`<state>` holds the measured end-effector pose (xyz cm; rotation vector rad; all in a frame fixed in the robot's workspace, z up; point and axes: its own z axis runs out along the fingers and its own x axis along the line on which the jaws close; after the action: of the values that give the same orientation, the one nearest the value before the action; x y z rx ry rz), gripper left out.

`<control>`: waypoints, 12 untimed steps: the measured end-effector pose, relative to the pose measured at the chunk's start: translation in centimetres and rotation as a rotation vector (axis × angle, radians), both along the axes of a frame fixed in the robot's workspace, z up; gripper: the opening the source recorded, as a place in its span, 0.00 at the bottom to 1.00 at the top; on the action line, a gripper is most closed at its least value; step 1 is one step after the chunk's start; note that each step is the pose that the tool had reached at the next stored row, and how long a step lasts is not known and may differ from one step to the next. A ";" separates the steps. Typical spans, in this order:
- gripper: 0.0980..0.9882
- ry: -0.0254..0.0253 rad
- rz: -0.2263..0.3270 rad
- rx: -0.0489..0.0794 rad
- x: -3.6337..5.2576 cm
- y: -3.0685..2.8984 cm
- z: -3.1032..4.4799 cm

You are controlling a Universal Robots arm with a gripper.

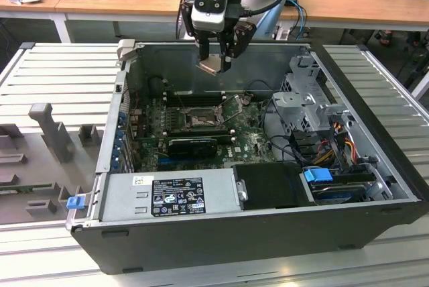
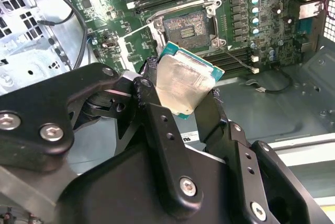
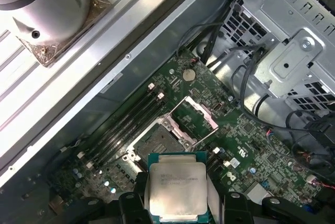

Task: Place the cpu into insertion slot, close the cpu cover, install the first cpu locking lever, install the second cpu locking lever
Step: 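Place the cpu into insertion slot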

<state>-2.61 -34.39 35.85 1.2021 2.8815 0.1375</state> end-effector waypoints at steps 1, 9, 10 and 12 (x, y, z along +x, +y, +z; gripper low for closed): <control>0.48 0.0000 -0.006 0.000 0.00 0.00 0.00; 0.48 0.0000 -0.051 0.000 0.00 0.00 -0.01; 0.48 0.0000 -0.059 0.000 0.00 0.00 -0.02; 0.48 0.0000 -0.067 0.000 0.00 0.00 -0.02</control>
<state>-2.61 -34.39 35.83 1.2968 2.8370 0.1364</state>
